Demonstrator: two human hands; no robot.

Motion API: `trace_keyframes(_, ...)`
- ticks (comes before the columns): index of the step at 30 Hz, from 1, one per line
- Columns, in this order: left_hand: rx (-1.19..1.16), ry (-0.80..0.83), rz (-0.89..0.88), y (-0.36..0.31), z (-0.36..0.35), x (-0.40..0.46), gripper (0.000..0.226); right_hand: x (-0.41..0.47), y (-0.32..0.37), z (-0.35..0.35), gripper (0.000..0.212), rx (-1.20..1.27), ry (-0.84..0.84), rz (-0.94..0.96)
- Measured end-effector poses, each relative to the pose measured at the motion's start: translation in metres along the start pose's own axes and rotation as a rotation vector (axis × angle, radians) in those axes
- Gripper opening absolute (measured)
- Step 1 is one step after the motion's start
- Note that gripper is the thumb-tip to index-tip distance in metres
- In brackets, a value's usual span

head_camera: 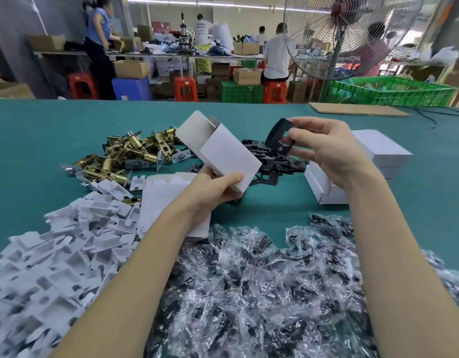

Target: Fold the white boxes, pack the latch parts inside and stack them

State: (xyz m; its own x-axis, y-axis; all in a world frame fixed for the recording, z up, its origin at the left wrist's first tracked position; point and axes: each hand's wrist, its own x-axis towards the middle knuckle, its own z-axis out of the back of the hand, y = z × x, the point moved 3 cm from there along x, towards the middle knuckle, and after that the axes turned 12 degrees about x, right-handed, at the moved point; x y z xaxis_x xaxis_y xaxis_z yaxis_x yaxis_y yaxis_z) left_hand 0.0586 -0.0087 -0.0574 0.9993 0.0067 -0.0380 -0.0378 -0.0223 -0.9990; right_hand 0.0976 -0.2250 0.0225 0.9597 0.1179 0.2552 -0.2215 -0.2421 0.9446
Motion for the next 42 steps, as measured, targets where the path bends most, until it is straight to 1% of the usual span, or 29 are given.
trace_keyframes(3, 0.021, -0.019, 0.000, -0.011, 0.000, -0.002, 0.045, -0.004, 0.006, -0.003, 0.012, -0.036, 0.011, 0.010)
trace_keyframes(7, 0.133, -0.029, 0.041, -0.016, 0.006, 0.000, 0.045, -0.008, 0.013, -0.006, 0.008, -0.052, 0.036, 0.001)
trace_keyframes(9, 0.206, -0.033, 0.050, -0.014, 0.009, 0.000, 0.046, -0.009, 0.016, -0.006, 0.009, -0.070, 0.041, 0.029)
trace_keyframes(12, 0.332, -0.015, 0.016, -0.011, 0.008, -0.001, 0.054, -0.012, 0.022, -0.009, 0.011, -0.178, 0.065, 0.115)
trace_keyframes(17, 0.413, 0.113, 0.015, -0.006, -0.006, -0.005, 0.047, -0.016, 0.041, -0.022, 0.012, -0.253, 0.144, 0.289)
trace_keyframes(19, 0.444, 0.206, 0.032, -0.006, -0.010, -0.009, 0.046, -0.017, 0.045, -0.029, 0.013, -0.364, 0.187, 0.351)
trace_keyframes(21, 0.477, 0.297, 0.061, -0.007, -0.012, -0.012, 0.045, -0.018, 0.047, -0.036, 0.014, -0.551, 0.229, 0.399)
trace_keyframes(23, 0.490, 0.366, 0.084, -0.008, -0.013, -0.015, 0.042, -0.020, 0.044, -0.042, 0.016, -0.752, 0.296, 0.372)
trace_keyframes(27, 0.502, 0.435, 0.108, -0.007, -0.013, -0.017, 0.046, -0.023, 0.032, -0.051, 0.017, -1.025, 0.421, 0.202)
trace_keyframes(30, 0.537, 0.471, 0.110, -0.007, -0.013, -0.019, 0.047, -0.024, 0.030, -0.053, 0.020, -1.146, 0.433, 0.146)
trace_keyframes(33, 0.542, 0.528, 0.132, -0.007, -0.014, -0.021, 0.045, -0.026, 0.027, -0.056, 0.022, -1.198, 0.457, 0.102)
trace_keyframes(35, 0.523, 0.551, 0.152, -0.006, -0.015, -0.022, 0.045, -0.026, 0.023, -0.058, 0.021, -1.218, 0.443, 0.123)
trace_keyframes(38, 0.486, 0.530, 0.157, -0.006, -0.012, -0.021, 0.044, -0.024, 0.020, -0.061, 0.015, -1.278, 0.372, 0.285)
trace_keyframes(39, 0.478, 0.523, 0.156, -0.006, -0.011, -0.021, 0.044, -0.024, 0.019, -0.063, 0.014, -1.292, 0.367, 0.313)
trace_keyframes(42, 0.481, 0.515, 0.162, -0.004, -0.010, -0.020, 0.042, -0.023, 0.016, -0.064, 0.013, -1.282, 0.382, 0.302)
